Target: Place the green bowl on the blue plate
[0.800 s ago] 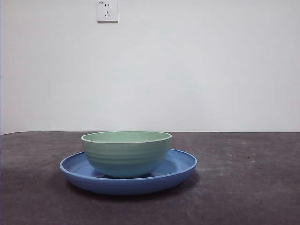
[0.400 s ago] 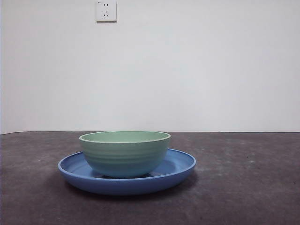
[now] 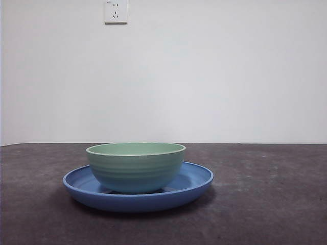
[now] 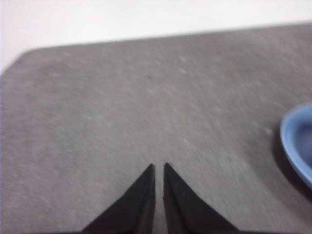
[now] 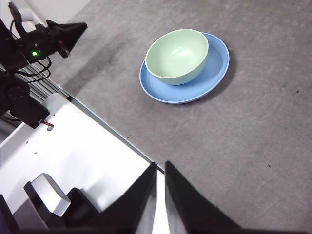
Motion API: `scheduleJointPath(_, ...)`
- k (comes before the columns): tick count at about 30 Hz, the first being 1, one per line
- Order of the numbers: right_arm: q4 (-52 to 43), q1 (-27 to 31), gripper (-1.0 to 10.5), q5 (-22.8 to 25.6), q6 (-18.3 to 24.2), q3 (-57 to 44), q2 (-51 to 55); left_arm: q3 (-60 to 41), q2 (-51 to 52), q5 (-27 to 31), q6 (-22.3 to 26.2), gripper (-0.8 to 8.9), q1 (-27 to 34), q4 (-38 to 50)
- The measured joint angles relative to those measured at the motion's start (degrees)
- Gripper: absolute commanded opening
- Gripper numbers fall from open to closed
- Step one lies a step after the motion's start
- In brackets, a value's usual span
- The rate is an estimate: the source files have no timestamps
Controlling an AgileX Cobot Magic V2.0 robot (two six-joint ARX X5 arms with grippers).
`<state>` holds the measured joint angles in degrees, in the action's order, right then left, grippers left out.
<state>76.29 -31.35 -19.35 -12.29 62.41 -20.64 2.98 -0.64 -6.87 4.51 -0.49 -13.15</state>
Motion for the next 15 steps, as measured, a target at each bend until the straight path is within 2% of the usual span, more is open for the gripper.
scheduleJointPath(8,0.0,0.0,0.2,0.0,0.0,0.0,0.0,-1.14,0.39,8.5,-2.29,0.28,0.0,2.62)
scheduleJointPath(15,0.0,0.0,0.2,0.0,0.0,0.02,0.0,-1.14,0.39,8.57,-2.36,0.28,0.0,2.64)
